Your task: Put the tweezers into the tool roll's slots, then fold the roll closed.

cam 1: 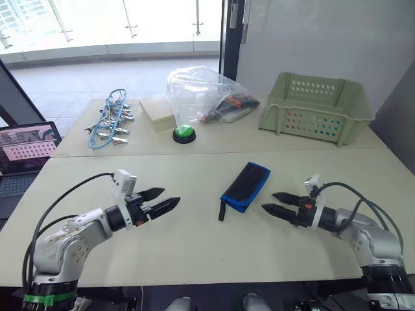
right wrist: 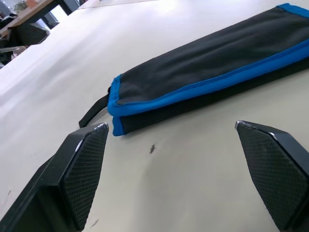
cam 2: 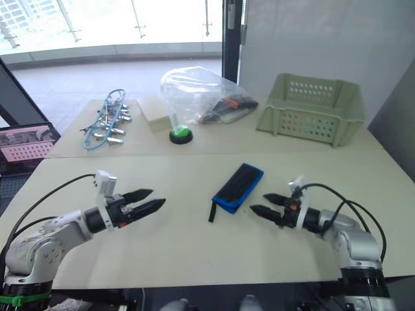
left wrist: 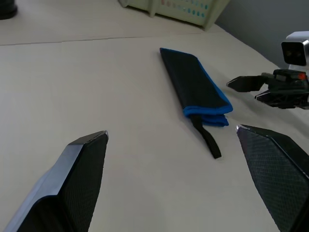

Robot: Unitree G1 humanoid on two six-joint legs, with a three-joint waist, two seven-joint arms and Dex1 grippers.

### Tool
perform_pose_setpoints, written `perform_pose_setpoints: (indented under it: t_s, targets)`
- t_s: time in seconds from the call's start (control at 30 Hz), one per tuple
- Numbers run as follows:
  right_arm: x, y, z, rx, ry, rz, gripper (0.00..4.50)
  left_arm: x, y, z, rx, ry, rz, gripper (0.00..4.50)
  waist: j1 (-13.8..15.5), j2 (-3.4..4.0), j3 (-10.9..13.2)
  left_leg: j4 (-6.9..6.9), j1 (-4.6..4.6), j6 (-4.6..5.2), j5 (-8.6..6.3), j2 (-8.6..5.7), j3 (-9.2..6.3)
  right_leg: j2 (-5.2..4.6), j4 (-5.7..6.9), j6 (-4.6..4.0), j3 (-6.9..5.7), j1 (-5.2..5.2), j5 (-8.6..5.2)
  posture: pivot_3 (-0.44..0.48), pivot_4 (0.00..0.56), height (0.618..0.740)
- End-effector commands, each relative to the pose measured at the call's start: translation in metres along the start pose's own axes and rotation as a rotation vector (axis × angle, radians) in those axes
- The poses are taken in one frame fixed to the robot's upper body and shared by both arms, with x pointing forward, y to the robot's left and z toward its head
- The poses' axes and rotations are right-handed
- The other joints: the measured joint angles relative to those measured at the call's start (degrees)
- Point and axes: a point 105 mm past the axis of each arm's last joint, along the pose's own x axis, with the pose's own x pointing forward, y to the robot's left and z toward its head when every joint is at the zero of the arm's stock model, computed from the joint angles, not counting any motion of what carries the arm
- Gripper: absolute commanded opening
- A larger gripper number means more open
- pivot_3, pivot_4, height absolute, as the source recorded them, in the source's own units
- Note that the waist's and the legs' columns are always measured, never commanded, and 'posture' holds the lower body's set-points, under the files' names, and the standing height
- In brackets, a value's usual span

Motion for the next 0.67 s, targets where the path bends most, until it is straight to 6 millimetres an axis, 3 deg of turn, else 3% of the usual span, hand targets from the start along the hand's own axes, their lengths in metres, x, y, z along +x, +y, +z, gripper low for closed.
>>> perform_pose_setpoints:
  t_s: [0.03,0.23,0.4,0.67]
  targets:
    - [-0.012,0.006,0.015,-0.09,-0.055,-0.033,4.46,-0.013,0.005,0.005,0.078,0.015,0.04,4.5,-0.5,0.0,0.0,-0.01,0.01,-0.03,-0.01,0.06,0.03,0.08,-0.01,0.0,0.06,-0.02,0.0,0.0,0.15,0.74]
    - [-0.034,-0.009,0.012,-0.369,-0.026,-0.168,4.46,-0.062,0.032,-0.012,0.276,0.132,0.24,4.5,-0.9,0.0,0.0,-0.06,0.04,-0.04,-0.15,0.2,0.31,0.37,-0.13,-0.06,0.34,-0.13,0.01,0.0,0.15,0.74]
    - [-0.046,-0.022,0.001,-0.462,0.004,-0.194,4.46,-0.095,0.043,-0.019,0.407,0.15,0.346,4.5,-0.3,-0.03,0.0,-0.06,0.1,-0.03,-0.19,0.24,0.32,0.41,-0.23,-0.1,0.31,-0.01,0.08,0.0,0.15,0.74]
    - [-0.056,-0.036,-0.001,-0.522,0.039,-0.182,4.46,-0.13,0.046,-0.028,0.43,0.188,0.429,4.5,-0.3,-0.04,0.0,-0.06,0.11,-0.02,-0.2,0.31,0.33,0.45,-0.3,-0.12,0.31,0.02,0.17,0.0,0.15,0.74]
